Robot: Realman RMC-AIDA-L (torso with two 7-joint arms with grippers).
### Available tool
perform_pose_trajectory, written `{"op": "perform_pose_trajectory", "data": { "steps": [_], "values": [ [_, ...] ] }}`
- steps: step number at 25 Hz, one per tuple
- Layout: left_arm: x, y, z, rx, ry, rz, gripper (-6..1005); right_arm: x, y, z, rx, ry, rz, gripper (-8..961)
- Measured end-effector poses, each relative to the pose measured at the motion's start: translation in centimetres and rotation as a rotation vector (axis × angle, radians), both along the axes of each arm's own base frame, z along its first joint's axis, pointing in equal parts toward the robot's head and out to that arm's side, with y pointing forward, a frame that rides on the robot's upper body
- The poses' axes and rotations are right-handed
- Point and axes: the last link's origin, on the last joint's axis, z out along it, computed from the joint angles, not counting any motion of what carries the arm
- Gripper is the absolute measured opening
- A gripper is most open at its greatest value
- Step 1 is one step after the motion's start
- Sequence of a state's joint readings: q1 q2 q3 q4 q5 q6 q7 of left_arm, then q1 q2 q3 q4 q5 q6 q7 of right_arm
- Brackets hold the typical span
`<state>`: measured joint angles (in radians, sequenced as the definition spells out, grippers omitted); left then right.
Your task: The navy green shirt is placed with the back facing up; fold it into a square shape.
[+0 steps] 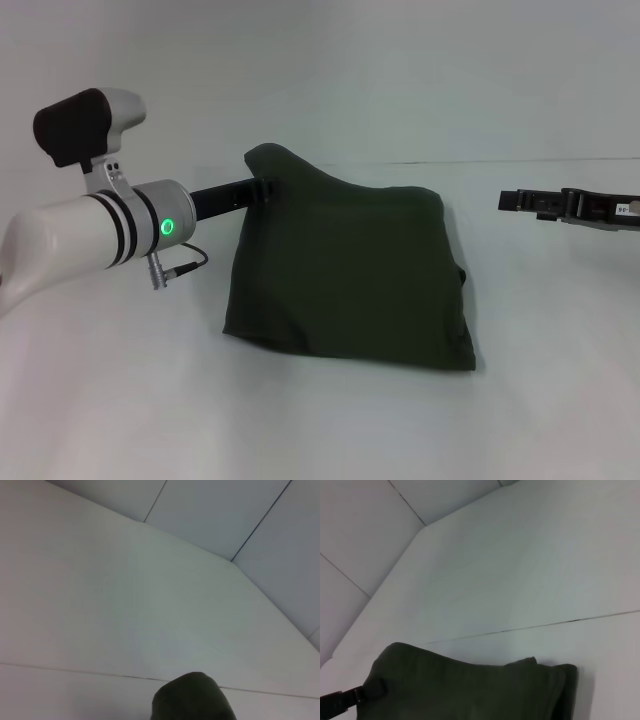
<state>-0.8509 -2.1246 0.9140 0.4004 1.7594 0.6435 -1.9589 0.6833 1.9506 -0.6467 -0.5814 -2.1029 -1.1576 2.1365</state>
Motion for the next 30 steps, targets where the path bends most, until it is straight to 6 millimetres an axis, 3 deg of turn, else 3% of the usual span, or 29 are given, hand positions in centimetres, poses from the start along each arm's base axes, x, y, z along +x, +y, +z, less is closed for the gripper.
{"op": "perform_pose_trajectory", "data": {
  "steps": [9, 14, 22, 25, 28, 30],
  "values": [
    [-1.6, -0.1, 0.5, 0.047, 0.004, 0.063, 69, -0.2, 0.1, 0.0, -0.004, -0.005, 0.007, 895],
    [-2.6, 0.0, 1.9, 0.098, -0.026, 0.099, 140, -0.4, 0.2, -0.2, -0.005, -0.007, 0.017, 895],
    [-2.6, -1.5, 3.8, 0.107, -0.086, 0.006, 458, -0.5, 0.3, -0.2, -0.003, -0.004, 0.020, 895],
    [-1.9, -2.7, 3.7, 0.060, -0.101, -0.086, 585, -0.5, 0.3, -0.1, -0.003, -0.004, 0.021, 895],
    [-1.6, -3.5, 3.4, 0.023, -0.097, -0.152, 811, -0.5, 0.3, 0.1, -0.003, -0.004, 0.020, 895],
    [-1.5, -3.7, 3.2, 0.010, -0.095, -0.166, 837, -0.5, 0.3, 0.2, -0.002, -0.004, 0.019, 895]
  ]
}}
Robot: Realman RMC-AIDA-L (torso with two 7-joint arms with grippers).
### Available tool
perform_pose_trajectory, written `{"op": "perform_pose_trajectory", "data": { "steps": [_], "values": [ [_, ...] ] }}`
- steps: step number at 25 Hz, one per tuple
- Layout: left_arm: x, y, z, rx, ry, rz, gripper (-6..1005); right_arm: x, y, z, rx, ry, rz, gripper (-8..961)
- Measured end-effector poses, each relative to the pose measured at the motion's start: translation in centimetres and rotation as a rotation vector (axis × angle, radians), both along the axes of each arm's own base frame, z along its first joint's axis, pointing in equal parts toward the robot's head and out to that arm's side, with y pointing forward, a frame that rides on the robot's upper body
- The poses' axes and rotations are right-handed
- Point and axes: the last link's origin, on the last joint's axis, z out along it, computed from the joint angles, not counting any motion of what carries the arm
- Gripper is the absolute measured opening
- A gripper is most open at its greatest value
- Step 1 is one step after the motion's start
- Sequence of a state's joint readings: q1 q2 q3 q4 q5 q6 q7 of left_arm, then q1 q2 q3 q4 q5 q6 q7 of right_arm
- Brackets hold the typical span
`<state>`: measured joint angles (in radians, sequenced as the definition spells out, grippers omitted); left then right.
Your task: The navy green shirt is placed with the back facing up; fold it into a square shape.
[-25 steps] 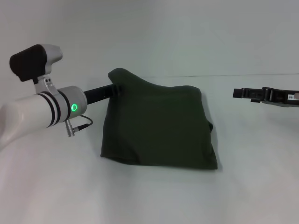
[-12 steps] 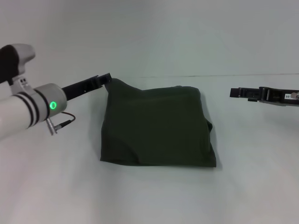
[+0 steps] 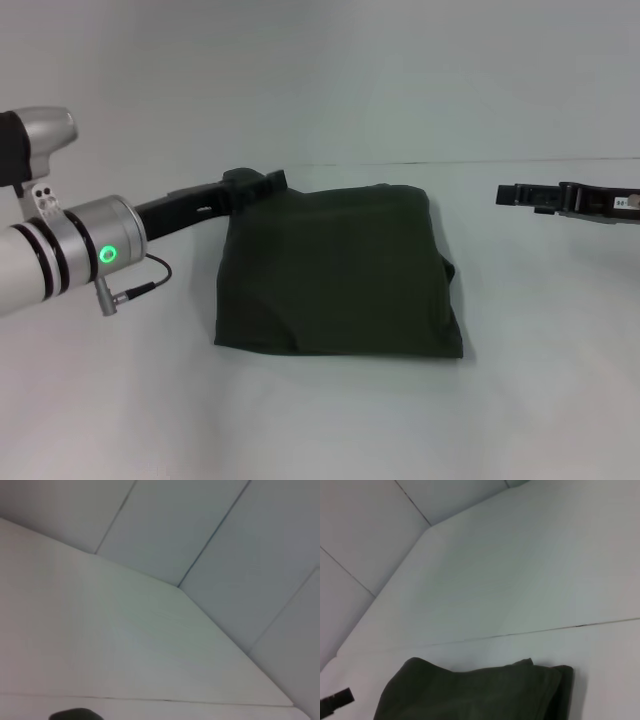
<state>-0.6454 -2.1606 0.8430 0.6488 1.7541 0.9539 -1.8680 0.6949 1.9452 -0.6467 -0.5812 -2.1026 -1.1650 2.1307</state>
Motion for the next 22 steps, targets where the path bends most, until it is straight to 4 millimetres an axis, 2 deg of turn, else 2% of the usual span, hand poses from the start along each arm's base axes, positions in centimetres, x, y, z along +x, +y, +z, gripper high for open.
{"op": "perform_pose_trajectory", "data": {
  "steps": [3, 8, 15, 22],
  "values": [
    [0.3, -0.4, -0.3, -0.026, -0.011, -0.028, 876, -0.1, 0.0, 0.1, -0.002, 0.004, 0.006, 895],
    [1.2, -2.1, -0.2, -0.097, -0.034, -0.159, 876, -0.4, -0.7, -0.1, -0.019, -0.001, 0.086, 895],
    [1.0, -5.9, 1.3, -0.146, -0.094, -0.330, 877, -0.7, -4.9, -1.7, -0.034, 0.045, 0.385, 886],
    [-1.0, -10.0, 2.7, -0.162, -0.094, -0.468, 880, -2.1, -8.1, -4.5, -0.036, 0.043, 0.676, 881]
  ]
}}
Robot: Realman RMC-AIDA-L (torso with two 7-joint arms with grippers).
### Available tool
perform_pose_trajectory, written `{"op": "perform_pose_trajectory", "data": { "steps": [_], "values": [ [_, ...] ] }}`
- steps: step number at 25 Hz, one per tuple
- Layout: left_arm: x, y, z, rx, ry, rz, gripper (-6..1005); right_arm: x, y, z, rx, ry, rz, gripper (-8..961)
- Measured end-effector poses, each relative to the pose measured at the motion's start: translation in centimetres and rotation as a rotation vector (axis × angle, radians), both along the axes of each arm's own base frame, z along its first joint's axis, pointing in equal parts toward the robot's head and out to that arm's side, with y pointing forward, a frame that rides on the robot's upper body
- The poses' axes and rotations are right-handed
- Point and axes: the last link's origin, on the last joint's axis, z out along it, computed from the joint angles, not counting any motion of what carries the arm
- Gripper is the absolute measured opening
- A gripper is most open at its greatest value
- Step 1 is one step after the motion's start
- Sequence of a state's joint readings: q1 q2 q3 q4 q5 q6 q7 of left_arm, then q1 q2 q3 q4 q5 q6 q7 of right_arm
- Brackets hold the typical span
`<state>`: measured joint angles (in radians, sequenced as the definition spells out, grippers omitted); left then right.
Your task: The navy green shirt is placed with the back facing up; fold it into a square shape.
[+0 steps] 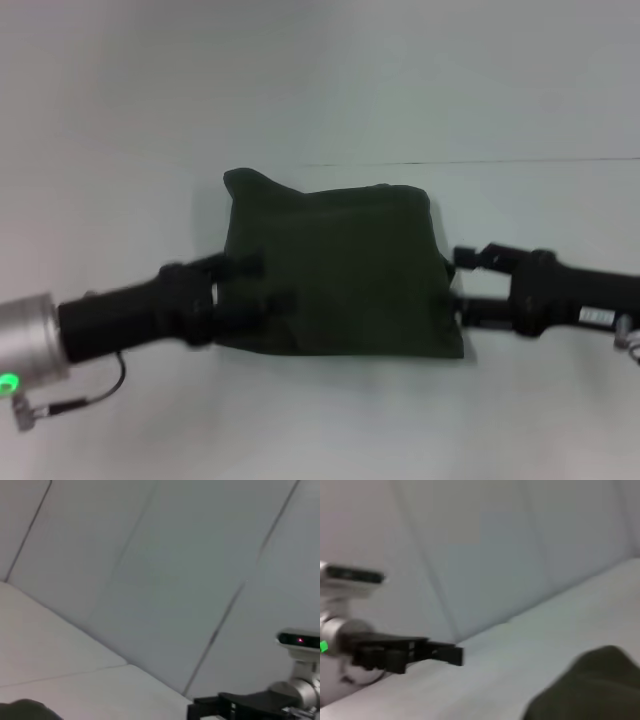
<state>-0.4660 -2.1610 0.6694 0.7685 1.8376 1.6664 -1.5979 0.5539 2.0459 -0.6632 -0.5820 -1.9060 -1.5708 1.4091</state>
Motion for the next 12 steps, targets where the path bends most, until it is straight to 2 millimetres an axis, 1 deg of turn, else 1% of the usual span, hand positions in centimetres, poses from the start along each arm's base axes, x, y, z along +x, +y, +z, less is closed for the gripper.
{"op": "perform_pose_trajectory", "data": {
  "steps": [2, 5, 7, 12],
  "values": [
    [-0.7, -1.2, -0.1, -0.015, 0.008, -0.022, 877, -0.5, -0.7, -0.9, -0.017, -0.004, 0.067, 881],
    [-1.6, -2.0, -0.2, -0.025, 0.014, -0.001, 876, -1.1, -1.2, -1.8, -0.043, -0.006, 0.110, 881],
    [-2.1, -2.5, -0.4, -0.027, 0.010, 0.020, 875, -1.2, -1.4, -2.2, -0.059, -0.012, 0.120, 881],
    [-2.6, -3.3, -1.1, -0.079, 0.042, 0.022, 875, -1.3, -1.7, -2.6, -0.090, -0.039, 0.144, 881]
  ]
}}
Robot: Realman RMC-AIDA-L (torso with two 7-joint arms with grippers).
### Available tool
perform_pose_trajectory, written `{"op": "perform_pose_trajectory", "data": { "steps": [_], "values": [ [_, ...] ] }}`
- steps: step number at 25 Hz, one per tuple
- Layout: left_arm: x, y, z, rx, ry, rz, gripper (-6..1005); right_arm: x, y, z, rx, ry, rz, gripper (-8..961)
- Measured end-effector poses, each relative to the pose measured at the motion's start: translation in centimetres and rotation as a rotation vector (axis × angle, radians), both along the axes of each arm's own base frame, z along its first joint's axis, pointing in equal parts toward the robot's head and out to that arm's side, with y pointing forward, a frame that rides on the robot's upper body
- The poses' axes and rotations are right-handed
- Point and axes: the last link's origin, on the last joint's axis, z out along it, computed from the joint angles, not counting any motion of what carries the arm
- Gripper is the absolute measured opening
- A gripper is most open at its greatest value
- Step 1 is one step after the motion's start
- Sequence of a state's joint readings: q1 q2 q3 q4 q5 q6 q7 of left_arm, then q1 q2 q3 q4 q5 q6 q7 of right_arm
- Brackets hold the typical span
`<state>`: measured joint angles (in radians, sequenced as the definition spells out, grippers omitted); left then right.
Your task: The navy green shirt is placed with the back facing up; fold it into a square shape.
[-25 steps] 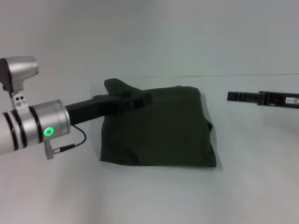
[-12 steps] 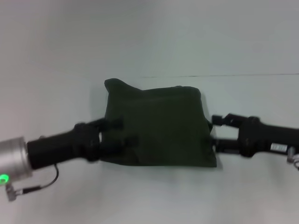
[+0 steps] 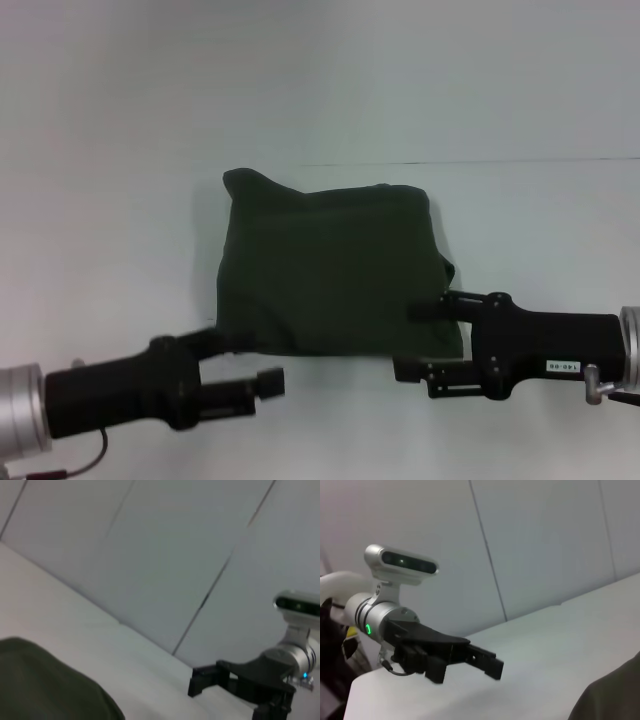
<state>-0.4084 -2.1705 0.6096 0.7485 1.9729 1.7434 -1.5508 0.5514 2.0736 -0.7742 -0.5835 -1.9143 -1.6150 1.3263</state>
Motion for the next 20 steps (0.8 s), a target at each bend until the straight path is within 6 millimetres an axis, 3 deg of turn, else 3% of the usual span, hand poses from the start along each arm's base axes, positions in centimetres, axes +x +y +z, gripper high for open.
{"op": "perform_pose_trajectory", "data": {
  "steps": [20],
  "values": [
    [0.06, -0.09, -0.71, -0.052, 0.032, -0.013, 883, 0.44, -0.12, -0.28, -0.050, -0.070, 0.008, 881]
  ]
}}
